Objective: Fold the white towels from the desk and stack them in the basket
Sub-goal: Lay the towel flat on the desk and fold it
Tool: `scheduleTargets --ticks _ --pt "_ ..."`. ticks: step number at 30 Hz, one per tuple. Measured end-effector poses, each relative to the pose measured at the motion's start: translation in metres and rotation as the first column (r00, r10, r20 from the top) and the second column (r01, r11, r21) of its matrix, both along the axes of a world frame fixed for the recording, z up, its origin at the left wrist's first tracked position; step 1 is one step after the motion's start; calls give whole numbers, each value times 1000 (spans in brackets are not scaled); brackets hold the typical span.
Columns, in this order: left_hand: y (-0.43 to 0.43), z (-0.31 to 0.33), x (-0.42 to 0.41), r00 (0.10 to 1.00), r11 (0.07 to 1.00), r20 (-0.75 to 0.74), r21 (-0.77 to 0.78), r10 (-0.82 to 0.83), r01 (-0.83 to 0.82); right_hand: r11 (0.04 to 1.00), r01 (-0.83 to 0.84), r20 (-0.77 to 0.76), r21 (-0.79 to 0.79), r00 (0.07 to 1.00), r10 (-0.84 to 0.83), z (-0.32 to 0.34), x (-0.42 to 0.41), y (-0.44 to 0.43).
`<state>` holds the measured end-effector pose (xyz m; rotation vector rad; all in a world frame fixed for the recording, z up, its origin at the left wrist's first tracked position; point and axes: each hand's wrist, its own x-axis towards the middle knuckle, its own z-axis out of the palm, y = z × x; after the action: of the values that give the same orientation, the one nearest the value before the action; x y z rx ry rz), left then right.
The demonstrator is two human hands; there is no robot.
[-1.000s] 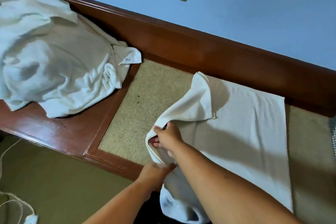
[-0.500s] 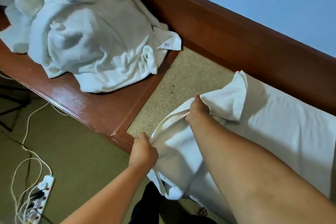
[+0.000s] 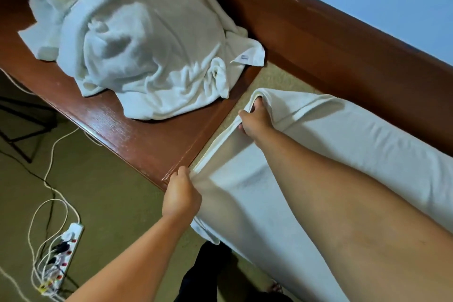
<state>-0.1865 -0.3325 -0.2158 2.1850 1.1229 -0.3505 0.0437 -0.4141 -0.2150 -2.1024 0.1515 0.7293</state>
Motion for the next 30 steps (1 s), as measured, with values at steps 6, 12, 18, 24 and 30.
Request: scheduleTargets --ticks 6,12,18,24,30 --pt "-14 7 1 989 991 75 -51 126 -122 979 -52 92 -198 993 71 -4 5 -31" --pt "-25 11 -11 963 988 222 64 -150 139 927 371 24 49 928 -372 -12 28 -73" --pt "-42 1 -22 855 887 240 74 -460 457 894 447 124 32 886 -447 21 60 -112" --pt "-47 1 -35 875 859 101 -167 -474 484 993 116 322 -21 941 -103 35 63 -166" --pt "-78 21 -44 884 849 168 -249 -437 467 989 10 331 -147 943 40 42 50 -219"
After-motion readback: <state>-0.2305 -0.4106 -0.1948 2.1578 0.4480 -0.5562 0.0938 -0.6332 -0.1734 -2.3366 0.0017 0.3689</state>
